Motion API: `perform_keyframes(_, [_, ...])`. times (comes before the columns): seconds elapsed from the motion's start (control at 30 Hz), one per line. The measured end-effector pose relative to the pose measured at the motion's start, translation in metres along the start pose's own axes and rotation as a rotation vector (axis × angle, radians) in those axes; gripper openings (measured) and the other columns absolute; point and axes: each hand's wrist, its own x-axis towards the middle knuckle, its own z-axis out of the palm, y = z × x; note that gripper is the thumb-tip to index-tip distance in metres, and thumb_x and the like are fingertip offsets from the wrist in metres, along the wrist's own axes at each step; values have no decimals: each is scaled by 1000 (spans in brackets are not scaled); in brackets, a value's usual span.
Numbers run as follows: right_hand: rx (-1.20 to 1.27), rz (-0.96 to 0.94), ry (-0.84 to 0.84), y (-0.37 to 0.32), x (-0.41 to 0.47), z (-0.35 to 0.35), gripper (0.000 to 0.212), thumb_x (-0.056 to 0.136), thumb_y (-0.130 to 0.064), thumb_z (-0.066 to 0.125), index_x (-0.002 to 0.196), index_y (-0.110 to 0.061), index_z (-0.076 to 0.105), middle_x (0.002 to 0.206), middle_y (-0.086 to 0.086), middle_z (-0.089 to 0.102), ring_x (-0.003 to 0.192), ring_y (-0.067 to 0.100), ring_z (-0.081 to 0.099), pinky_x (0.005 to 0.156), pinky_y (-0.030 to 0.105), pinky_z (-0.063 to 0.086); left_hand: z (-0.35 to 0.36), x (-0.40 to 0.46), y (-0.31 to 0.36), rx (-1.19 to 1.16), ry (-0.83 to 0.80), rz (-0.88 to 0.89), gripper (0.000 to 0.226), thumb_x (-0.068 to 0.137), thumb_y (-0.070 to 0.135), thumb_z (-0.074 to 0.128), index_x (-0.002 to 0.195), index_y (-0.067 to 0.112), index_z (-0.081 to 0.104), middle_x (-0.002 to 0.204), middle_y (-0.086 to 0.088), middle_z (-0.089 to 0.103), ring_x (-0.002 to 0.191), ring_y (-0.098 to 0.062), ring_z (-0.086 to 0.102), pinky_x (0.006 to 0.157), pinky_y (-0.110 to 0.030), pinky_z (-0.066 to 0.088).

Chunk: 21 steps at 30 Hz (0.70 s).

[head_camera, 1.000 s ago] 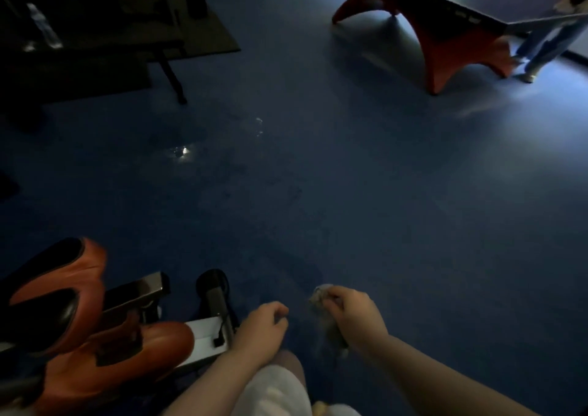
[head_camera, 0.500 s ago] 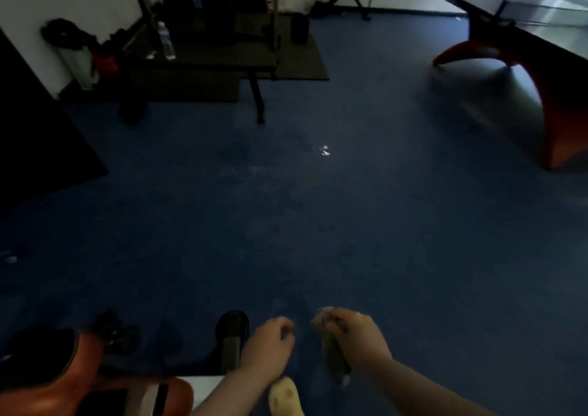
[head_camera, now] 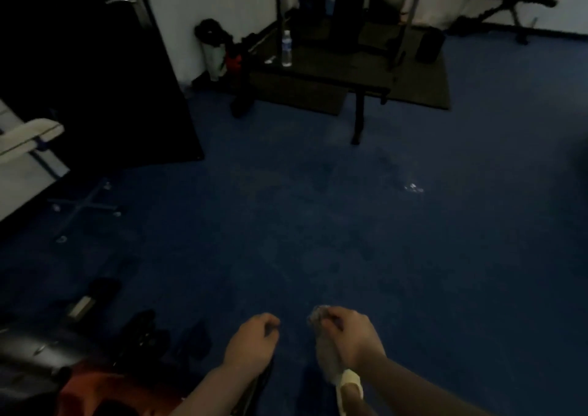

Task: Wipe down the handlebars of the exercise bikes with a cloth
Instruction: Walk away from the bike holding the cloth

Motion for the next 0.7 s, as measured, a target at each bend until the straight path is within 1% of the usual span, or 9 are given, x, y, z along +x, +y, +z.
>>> perform_keyframes(0.1, [-63, -111, -100, -11, 49, -28, 20, 93, -34, 52, 108, -40, 63, 96, -20, 65, 85, -2, 59, 74, 14, 47, -5, 34, 21, -67, 68, -81, 18, 95, 27, 49, 109, 31, 60, 113, 11, 61, 101, -6, 58, 90, -25, 48])
perform_keyframes(0.17, [-140, -229, -151, -19, 78, -50, 25, 92, -32, 52, 90, -55, 60, 83, -33, 59, 77, -11, 56, 65, 5, 40, -5, 55, 38, -103, 99, -119, 20, 95, 25, 49, 110, 28, 61, 112, 10, 62, 101, -6, 59, 91, -25, 48])
perform_keyframes(0.2, [-182, -280, -181, -23, 92, -59, 29, 92, -30, 52, 85, -58, 59, 80, -37, 57, 76, -13, 55, 63, 3, 38, -5, 64, 47, -125, 120, -130, 20, 95, 25, 49, 110, 26, 62, 112, 9, 63, 101, -6, 59, 92, -25, 47])
perform_keyframes(0.27, [-227, -331, -232, -35, 117, -75, 27, 91, -31, 52, 96, -56, 58, 84, -35, 59, 82, -10, 57, 67, 5, 41, -5, 79, 61, -184, 171, -161, 19, 95, 23, 49, 108, 25, 63, 112, 8, 65, 100, -7, 60, 92, -25, 47])
perform_keyframes(0.33, [-263, -350, -251, -45, 145, -85, 23, 92, -33, 51, 107, -48, 60, 93, -26, 65, 86, -3, 60, 72, 14, 47, -9, 89, 69, -224, 209, -213, 19, 94, 22, 49, 107, 24, 63, 113, 7, 66, 102, -8, 61, 94, -27, 47])
perform_keyframes(0.37, [-284, -368, -263, -50, 159, -89, 22, 92, -33, 51, 107, -46, 61, 95, -24, 65, 86, -3, 61, 72, 15, 47, -11, 91, 70, -238, 221, -246, 20, 94, 22, 50, 108, 23, 63, 113, 6, 66, 104, -9, 61, 95, -28, 47])
perform_keyframes(0.47, [-308, -426, -337, -72, 189, -91, 25, 93, -29, 50, 95, -50, 63, 89, -27, 64, 80, -9, 59, 70, 12, 48, -20, 93, 65, -248, 295, -321, 20, 93, 20, 50, 106, 22, 65, 112, 6, 67, 103, -10, 61, 93, -27, 47])
perform_keyframes(0.6, [-390, -500, -454, -109, 228, -72, 24, 94, -28, 48, 105, -42, 64, 102, -19, 68, 90, -1, 62, 79, 22, 52, -41, 105, 50, -290, 371, -435, 17, 93, 20, 48, 97, 30, 61, 106, 7, 68, 96, -9, 62, 86, -28, 50])
perform_keyframes(0.7, [-449, -574, -535, -140, 254, -50, 25, 95, -28, 47, 111, -39, 63, 108, -17, 67, 96, 2, 62, 84, 26, 52, -57, 124, 39, -352, 401, -494, 17, 90, 19, 49, 95, 28, 62, 103, 5, 69, 94, -11, 64, 87, -31, 51])
